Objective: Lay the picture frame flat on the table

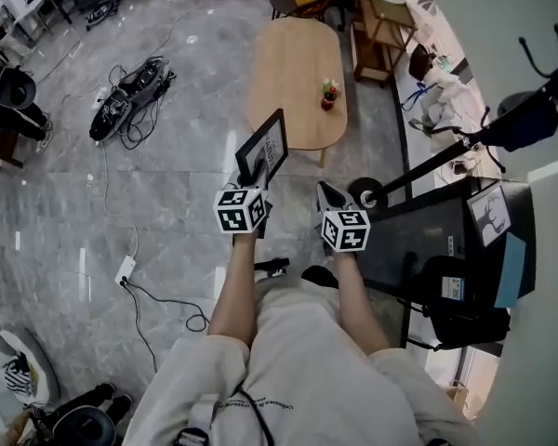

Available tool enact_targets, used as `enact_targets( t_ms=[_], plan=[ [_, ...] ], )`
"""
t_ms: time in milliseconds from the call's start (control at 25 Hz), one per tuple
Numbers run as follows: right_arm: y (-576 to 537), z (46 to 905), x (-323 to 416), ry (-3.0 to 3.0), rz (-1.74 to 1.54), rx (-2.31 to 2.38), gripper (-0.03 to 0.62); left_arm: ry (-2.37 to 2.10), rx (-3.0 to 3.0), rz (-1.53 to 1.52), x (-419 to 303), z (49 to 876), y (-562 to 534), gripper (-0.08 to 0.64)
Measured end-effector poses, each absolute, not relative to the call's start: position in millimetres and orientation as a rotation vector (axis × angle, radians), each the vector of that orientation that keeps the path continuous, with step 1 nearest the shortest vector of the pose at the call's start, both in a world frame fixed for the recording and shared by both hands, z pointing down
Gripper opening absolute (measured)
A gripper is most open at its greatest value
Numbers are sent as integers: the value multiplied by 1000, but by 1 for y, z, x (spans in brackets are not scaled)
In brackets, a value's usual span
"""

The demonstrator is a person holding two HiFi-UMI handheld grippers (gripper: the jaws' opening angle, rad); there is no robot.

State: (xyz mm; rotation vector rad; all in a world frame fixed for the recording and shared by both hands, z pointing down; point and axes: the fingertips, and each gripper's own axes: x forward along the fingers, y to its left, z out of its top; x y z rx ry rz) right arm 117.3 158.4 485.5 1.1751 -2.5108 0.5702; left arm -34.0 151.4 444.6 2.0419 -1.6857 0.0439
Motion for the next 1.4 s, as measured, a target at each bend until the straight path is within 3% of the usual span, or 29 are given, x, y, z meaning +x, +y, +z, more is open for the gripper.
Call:
enact_targets(
  t_ms=[520, 1400],
  plan=[
    [91, 502, 105, -2455, 566, 1226, 35, -1664, 2013, 21, -61, 464, 89, 28],
    [-165, 467, 31, -2610, 719, 1108, 35, -1795, 1906, 0, -115, 455, -131, 28]
  ],
)
